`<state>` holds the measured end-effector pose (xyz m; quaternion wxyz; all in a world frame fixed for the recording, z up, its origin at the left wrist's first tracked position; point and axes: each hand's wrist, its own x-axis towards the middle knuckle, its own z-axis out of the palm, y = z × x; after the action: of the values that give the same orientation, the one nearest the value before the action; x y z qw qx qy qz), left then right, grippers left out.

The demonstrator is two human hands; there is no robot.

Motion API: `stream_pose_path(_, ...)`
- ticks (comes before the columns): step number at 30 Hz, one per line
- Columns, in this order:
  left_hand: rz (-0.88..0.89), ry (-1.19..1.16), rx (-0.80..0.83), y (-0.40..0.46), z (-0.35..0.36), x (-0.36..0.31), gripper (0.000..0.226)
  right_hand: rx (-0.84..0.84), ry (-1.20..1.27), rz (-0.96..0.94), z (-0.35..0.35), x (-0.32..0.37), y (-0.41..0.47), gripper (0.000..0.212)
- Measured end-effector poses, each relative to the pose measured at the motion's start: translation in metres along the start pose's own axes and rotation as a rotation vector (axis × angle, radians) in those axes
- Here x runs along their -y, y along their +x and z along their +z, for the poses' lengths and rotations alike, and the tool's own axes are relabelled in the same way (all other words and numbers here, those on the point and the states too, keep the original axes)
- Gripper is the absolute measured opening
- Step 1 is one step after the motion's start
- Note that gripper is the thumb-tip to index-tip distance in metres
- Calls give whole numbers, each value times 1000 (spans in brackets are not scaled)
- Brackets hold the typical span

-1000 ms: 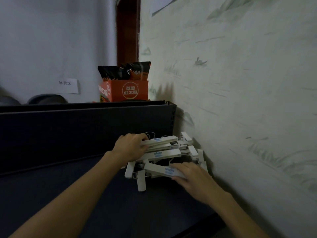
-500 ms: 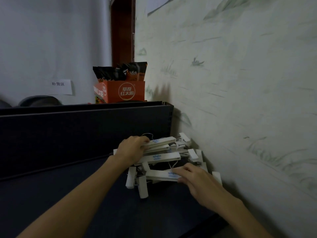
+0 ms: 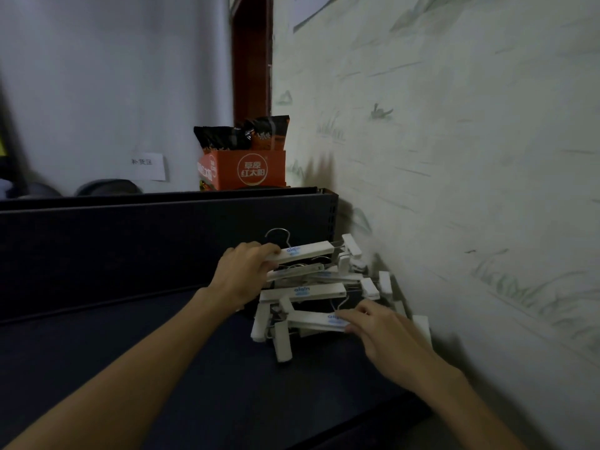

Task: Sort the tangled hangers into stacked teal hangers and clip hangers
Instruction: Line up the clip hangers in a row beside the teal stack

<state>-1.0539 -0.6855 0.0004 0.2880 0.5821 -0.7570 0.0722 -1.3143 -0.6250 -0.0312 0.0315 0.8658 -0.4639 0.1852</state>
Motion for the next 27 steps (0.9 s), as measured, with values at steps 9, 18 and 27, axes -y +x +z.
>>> stream_pose_path(9, -118, 19, -156, -34, -37, 2, 31, 9, -5, -15, 1, 2, 31, 51)
stream_pose_path(18, -210, 72, -160, -58, -37, -5, 31, -52, 32, -12, 1, -5, 7, 36)
stream_pose_path(27, -171, 48, -111, -63, -21, -29, 31, -42, 49, -29, -12, -6, -19, 40)
